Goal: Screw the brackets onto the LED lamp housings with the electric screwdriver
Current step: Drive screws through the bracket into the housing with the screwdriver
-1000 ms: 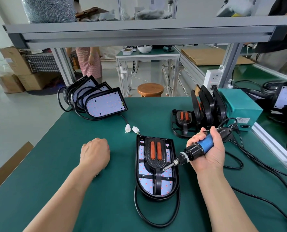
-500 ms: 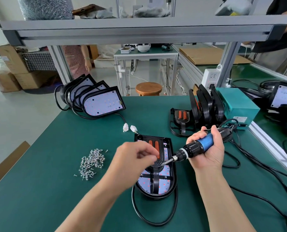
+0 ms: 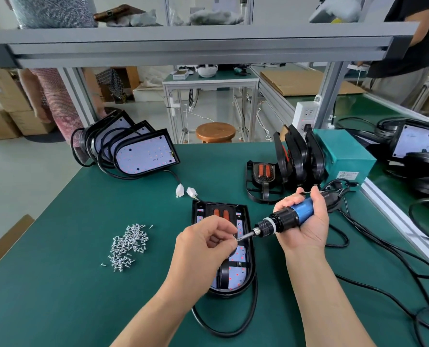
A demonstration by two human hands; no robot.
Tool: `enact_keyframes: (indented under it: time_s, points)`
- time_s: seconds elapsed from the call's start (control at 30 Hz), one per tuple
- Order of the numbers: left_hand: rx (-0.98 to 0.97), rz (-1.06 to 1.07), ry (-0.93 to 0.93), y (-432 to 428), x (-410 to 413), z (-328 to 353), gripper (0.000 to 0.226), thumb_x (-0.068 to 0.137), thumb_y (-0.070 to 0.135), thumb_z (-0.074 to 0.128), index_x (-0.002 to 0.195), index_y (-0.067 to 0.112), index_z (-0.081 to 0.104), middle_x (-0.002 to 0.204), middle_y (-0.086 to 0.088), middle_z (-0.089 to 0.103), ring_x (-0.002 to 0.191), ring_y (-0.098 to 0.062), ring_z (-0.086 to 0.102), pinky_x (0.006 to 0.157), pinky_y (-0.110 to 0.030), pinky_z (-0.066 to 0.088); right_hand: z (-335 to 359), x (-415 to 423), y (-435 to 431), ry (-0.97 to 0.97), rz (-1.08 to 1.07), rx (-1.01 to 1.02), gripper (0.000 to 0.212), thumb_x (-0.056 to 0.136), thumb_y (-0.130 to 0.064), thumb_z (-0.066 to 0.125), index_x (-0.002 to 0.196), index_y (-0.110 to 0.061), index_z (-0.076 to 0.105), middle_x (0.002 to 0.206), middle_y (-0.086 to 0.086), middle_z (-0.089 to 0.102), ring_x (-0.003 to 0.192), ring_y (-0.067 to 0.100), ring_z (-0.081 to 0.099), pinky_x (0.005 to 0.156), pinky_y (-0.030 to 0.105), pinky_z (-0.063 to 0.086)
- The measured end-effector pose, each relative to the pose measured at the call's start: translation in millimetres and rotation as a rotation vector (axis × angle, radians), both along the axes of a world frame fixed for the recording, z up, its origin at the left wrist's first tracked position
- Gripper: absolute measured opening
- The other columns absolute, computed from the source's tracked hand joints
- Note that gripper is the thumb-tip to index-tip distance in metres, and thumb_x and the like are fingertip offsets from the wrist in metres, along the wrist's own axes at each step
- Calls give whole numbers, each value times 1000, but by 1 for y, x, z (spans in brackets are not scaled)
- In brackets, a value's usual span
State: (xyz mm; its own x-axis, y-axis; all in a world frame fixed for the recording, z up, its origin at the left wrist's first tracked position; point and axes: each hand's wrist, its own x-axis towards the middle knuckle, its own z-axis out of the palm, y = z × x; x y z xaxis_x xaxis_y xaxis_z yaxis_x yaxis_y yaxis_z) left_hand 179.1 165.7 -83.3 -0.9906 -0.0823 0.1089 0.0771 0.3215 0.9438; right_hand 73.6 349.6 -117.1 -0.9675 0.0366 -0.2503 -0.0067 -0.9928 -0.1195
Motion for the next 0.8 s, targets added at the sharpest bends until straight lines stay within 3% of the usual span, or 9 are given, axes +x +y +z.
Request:
enact_keyframes:
  time_s: [0.27,0.6,0.8]
  points:
    - [-15,20,25,3,2,0,32,81,-3,73,78,29,73,72,8,70,63,0,57,64,-9,46,1,0,-1,-8,-11,12,23,91,-33,70,91,-13,60,68,-9,53,55,5,53,55,17,48]
    - [-61,54,50,5,3,0,33,80,-4,73,78,28,72,74,10,70,62,3,55,65,-8,45,1,1,-2,2,-21,32,25,80,-29,74,92,-13,59,67,-7,53,55,6,53,56,17,48]
    - [-80,82,73,7,3,-3,33,81,-3,74,77,29,71,73,10,69,62,1,55,65,-9,46,2,2,-3,-3,-16,45,20,87,-29,71,90,-13,58,68,-8,52,54,6,53,55,18,48]
